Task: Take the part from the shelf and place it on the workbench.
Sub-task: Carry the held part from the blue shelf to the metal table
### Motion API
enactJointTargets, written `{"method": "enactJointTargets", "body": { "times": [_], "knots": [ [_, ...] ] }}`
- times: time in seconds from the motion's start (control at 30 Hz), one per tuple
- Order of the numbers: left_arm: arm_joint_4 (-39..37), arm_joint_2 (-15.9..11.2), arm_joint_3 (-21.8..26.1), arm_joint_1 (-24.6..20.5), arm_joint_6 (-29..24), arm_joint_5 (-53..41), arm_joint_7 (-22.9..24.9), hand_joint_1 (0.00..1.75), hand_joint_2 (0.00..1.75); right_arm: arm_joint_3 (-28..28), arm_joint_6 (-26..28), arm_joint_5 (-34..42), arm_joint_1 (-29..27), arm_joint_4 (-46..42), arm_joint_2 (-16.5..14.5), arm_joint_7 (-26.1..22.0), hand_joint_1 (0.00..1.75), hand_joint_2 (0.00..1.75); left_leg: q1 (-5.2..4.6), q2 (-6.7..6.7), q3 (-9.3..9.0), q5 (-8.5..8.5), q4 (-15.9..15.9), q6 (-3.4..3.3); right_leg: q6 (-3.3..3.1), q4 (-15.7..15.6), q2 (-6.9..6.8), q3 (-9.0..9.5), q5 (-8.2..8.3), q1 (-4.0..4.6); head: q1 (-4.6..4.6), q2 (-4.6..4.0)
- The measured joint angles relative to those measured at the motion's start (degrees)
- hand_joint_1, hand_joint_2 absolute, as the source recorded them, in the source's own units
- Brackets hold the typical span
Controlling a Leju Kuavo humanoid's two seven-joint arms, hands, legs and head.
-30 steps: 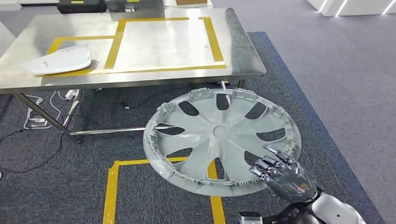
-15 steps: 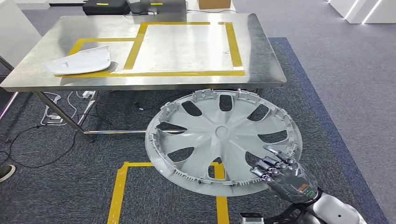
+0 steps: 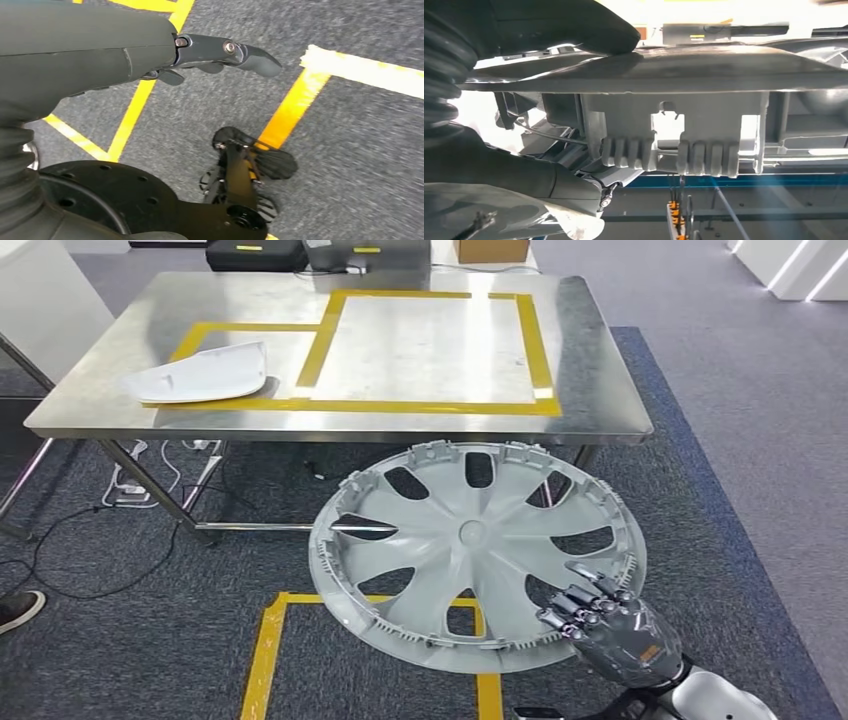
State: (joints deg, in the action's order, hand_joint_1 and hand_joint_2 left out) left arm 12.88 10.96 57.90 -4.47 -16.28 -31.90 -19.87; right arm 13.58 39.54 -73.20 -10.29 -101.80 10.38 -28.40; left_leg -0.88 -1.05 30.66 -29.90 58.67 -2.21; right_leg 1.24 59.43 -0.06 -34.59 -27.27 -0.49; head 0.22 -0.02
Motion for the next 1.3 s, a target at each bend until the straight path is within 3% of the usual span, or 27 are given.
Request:
{"method": "enactJointTargets", "body": {
  "times": [0.1, 0.17, 0.27, 0.3, 0.33, 0.37, 0.43, 0.47, 0.5, 0.6, 0.67, 0.7, 0.77, 0.8, 0.83, 0.87, 0.93, 0.97, 1.0, 1.07, 1.17, 1.23, 1.3],
  "knots": [
    [0.0, -0.1, 0.0, -0.1, 0.1, 0.0, 0.0, 0.0, 1.75, 0.0, 0.0, 0.0, -0.1, -0.1, 0.0, 0.1, 1.75, 1.75, -0.03, 0.02, -0.42, -0.54, -0.1, 0.85, -0.48, -0.9, 0.03, 0.86, -0.5, -0.09, -0.09, 0.01],
    [0.0, -0.1, 0.0, -0.1, 0.1, 0.0, 0.0, 0.0, 1.75, -0.1, 0.0, -0.1, -0.2, -0.1, 0.0, 0.1, 1.75, 1.75, 0.06, 0.19, 0.54, -2.08, 2.6, 1.6, -0.91, -1.6, -0.16, 1.77, -0.66, -0.51, -0.39, 0.01],
    [0.0, -0.1, 0.0, -0.1, 0.0, -0.2, 0.0, 0.0, 1.75, -0.1, 0.0, -0.2, -0.3, -0.1, 0.0, 0.2, 1.75, 1.75, 0.83, 0.35, 6.66, -5.91, 13.4, 2.55, -1.2, -1.8, -0.34, 2.88, -1.41, -0.67, -0.68, 0.0],
    [0.0, -0.1, 0.0, 0.0, 0.0, -0.3, 0.0, 0.0, 1.75, -0.1, 0.0, -0.2, -0.5, -0.1, 0.0, 0.2, 1.75, 1.75, 1.05, 0.36, 8.4, -5.97, 15.8, 2.76, -1.14, -1.8, -0.31, 3.3, -1.78, -0.7, -0.69, 0.0],
    [0.0, -0.1, 0.0, 0.1, -0.1, -0.3, 0.0, 0.0, 1.75, -0.1, 0.0, -0.3, -0.6, -0.1, 0.0, 0.2, 1.75, 1.75, 1.22, 0.38, 9.21, -4.78, 16.1, 2.9, -1.05, -1.8, -0.28, 3.82, -2.18, -0.76, -0.7, 0.0],
    [0.0, -0.1, 0.0, 0.2, -0.1, -0.4, 0.0, 0.0, 1.75, -0.2, 0.0, -0.3, -0.8, -0.1, 0.0, 0.3, 1.75, 1.75, 1.35, 0.41, 8.92, -2.44, 14.1, 2.99, -0.89, -1.8, -0.24, 4.45, -2.61, -0.86, -0.69, 0.0],
    [0.0, 0.0, 0.0, 0.2, -0.2, -0.4, -0.1, 0.0, 1.75, -0.2, 0.0, -0.4, -1.0, -0.1, 0.0, 0.3, 1.75, 1.75, 1.39, 0.64, 6.6, 2.62, 6.9, 2.99, -0.3, -1.8, -0.2, 5.47, -3.58, -0.95, -0.72, 0.0],
    [0.0, 0.0, 0.0, 0.2, -0.2, -0.4, -0.1, 0.0, 1.75, -0.2, 0.0, -0.4, -1.1, -0.2, 0.0, 0.3, 1.75, 1.75, 1.3, 0.76, 5.45, 3.77, 3.7, 2.79, 0.1, -1.8, -0.16, 5.7, -4.01, -0.92, -0.79, 0.0],
    [-0.1, 0.0, 0.0, 0.2, -0.1, -0.4, -0.1, 0.0, 1.75, -0.3, 0.0, -0.3, -1.1, -0.3, 0.0, 0.2, 1.75, 1.75, 1.18, 0.86, 4.8, 4.0, 1.9, 2.51, 0.5, -1.8, -0.15, 5.74, -4.3, -0.85, -0.82, 0.0],
    [-0.1, 0.0, 0.0, 0.2, 0.2, -0.3, -0.1, 0.0, 1.75, -0.3, 0.0, -0.1, -1.0, -0.6, 0.0, -0.1, 1.75, 1.75, 1.08, 0.83, 4.22, 3.05, 0.8, 1.24, 1.5, -2.4, -0.22, 5.99, -4.78, -0.84, -0.82, 0.0],
    [-0.1, -0.1, 0.0, 0.2, 0.5, -0.4, -0.1, 0.0, 1.75, -0.3, 0.0, -0.1, -0.9, -0.7, 0.0, -0.3, 1.75, 1.75, 1.25, 0.76, 3.67, 2.75, 0.5, 0.36, 1.94, -0.3, -0.21, 5.18, -6.14, -0.88, -0.64, 0.0],
    [-0.1, -0.1, 0.0, 0.1, 0.5, -0.5, -0.1, 0.0, 1.75, -0.3, 0.0, 0.0, -1.0, -0.8, 0.0, -0.4, 1.75, 1.75, 1.28, 0.75, 3.38, 2.57, 0.4, -0.03, 2.01, 2.7, -0.16, 3.58, -7.5, -0.89, -0.52, 0.0],
    [-0.1, 0.0, 0.0, 0.0, 0.5, -0.7, -0.1, 0.0, 1.75, -0.4, 0.0, 0.0, -1.1, -0.9, 0.0, -0.4, 1.75, 1.75, 1.07, 0.72, 2.85, 1.97, 0.4, -0.54, 1.99, 11.1, -0.1, -1.66, -10.32, -0.78, -0.35, 0.0],
    [-0.1, 0.0, 0.0, 0.1, 0.5, -0.8, -0.1, 0.0, 1.75, -0.5, 0.0, 0.0, -1.3, -0.9, 0.0, -0.4, 1.75, 1.75, 0.93, 0.68, 2.47, 1.62, 0.4, -0.65, 1.92, 14.2, -0.09, -3.99, -10.59, -0.73, -0.36, 0.0],
    [-0.1, 0.0, 0.0, 0.1, 0.4, -0.9, -0.1, 0.0, 1.75, -0.5, 0.0, 0.1, -1.5, -0.9, 0.0, -0.4, 1.75, 1.75, 0.81, 0.61, 1.98, 1.21, 0.4, -0.71, 1.8, 15.2, -0.09, -5.44, -9.66, -0.67, -0.35, 0.0],
    [-0.1, 0.0, 0.0, 0.2, 0.4, -0.9, -0.1, 0.0, 1.75, -0.5, 0.0, 0.1, -1.8, -0.9, 0.0, -0.4, 1.75, 1.75, 0.68, 0.5, 1.34, 0.75, 0.4, -0.72, 1.57, 13.9, -0.08, -5.7, -7.46, -0.6, -0.34, 0.0],
    [-0.1, 0.1, 0.0, 0.2, 0.4, -1.1, -0.1, 0.0, 1.75, -0.6, 0.0, 0.2, -2.2, -1.1, 0.0, -0.4, 1.75, 1.75, 0.46, 0.32, -0.06, -0.3, 0.4, -0.63, 0.85, 6.8, -0.06, -3.59, -1.92, -0.32, -0.38, 0.0],
    [-0.1, 0.2, 0.0, 0.2, 0.4, -1.2, -0.2, 0.0, 1.75, -0.7, 0.0, 0.2, -2.3, -1.2, 0.0, -0.5, 1.75, 1.75, 0.32, 0.24, -0.53, -0.81, 0.4, -0.43, 0.48, 3.3, -0.06, -2.13, -0.29, -0.16, -0.41, 0.0],
    [-0.1, 0.2, 0.0, 0.1, 0.4, -1.3, -0.2, 0.0, 1.75, -0.7, 0.0, 0.3, -2.4, -1.4, 0.0, -0.6, 1.75, 1.75, 0.24, 0.22, -0.78, -1.19, 0.4, -0.2, 0.21, 1.2, -0.06, -1.08, 0.33, -0.01, -0.48, 0.0],
    [-0.1, 0.3, 0.0, -0.1, 0.5, -1.5, -0.2, 0.0, 1.75, -0.8, 0.0, 0.6, -2.7, -1.8, 0.0, -0.7, 1.75, 1.75, 0.25, 0.23, -0.93, -1.64, 0.2, 0.37, -0.15, 0.0, -0.02, -0.22, -0.3, 0.19, -0.62, 0.0],
    [-0.1, 0.3, 0.0, -0.2, 0.5, -1.9, -0.3, 0.0, 1.75, -1.2, 0.0, 0.8, -3.1, -2.2, 0.0, -1.0, 1.75, 1.75, 0.35, 0.39, -0.89, -2.88, 1.5, 1.35, -0.77, -1.0, -0.07, 0.88, -0.64, -0.25, -0.8, 0.01],
    [-0.1, 0.3, -0.1, -0.2, 0.5, -2.2, -0.6, 0.0, 1.75, -1.3, 0.0, 1.1, -3.2, -2.3, -0.1, -1.2, 1.75, 1.75, 0.63, 0.48, 2.06, -5.15, 7.2, 2.05, -1.13, -1.4, -0.2, 1.86, -1.09, -0.46, -0.96, 0.0],
    [-0.1, 0.3, -0.1, -0.1, 0.6, -2.4, -0.8, 0.0, 1.75, -1.4, 0.0, 1.7, -3.2, -2.3, -0.2, -1.5, 1.75, 1.75, 1.06, 0.5, 6.62, -6.8, 14.3, 2.55, -1.22, -1.4, -0.2, 2.73, -1.85, -0.5, -1.0, 0.0]
  ]
}}
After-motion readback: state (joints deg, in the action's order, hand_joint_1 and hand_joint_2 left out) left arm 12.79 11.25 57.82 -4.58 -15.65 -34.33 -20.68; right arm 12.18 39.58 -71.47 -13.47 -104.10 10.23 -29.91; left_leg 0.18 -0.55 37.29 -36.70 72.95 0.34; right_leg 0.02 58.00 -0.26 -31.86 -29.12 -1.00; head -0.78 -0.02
